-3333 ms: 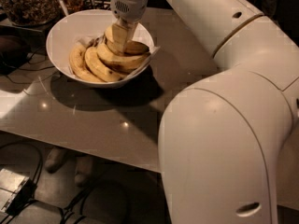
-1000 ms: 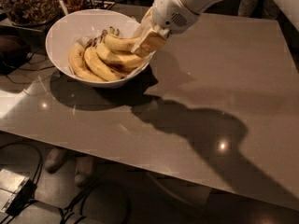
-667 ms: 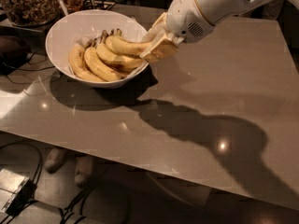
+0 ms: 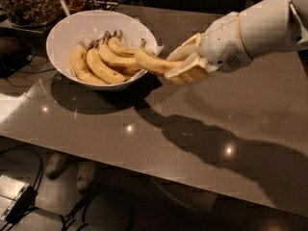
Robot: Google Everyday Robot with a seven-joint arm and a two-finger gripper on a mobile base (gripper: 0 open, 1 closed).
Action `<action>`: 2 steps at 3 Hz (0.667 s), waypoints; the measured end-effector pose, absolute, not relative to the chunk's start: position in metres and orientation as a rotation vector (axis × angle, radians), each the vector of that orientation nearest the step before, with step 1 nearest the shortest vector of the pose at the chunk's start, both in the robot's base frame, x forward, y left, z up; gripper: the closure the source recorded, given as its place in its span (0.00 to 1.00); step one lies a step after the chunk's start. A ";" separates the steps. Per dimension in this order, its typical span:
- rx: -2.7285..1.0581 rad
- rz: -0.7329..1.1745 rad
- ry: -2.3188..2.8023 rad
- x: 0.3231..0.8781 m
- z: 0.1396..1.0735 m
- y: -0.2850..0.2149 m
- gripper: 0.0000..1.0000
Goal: Pick banana from white bowl
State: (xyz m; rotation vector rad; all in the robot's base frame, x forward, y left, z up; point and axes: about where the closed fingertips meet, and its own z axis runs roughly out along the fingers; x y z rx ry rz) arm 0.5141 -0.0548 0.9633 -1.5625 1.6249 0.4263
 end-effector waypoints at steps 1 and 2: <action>-1.499 0.407 1.641 0.488 0.955 -0.075 1.00; -1.493 0.404 1.649 0.485 0.953 -0.079 1.00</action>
Offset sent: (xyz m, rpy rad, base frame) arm -0.0236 -0.0180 -0.0076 0.0225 -0.0111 -0.0453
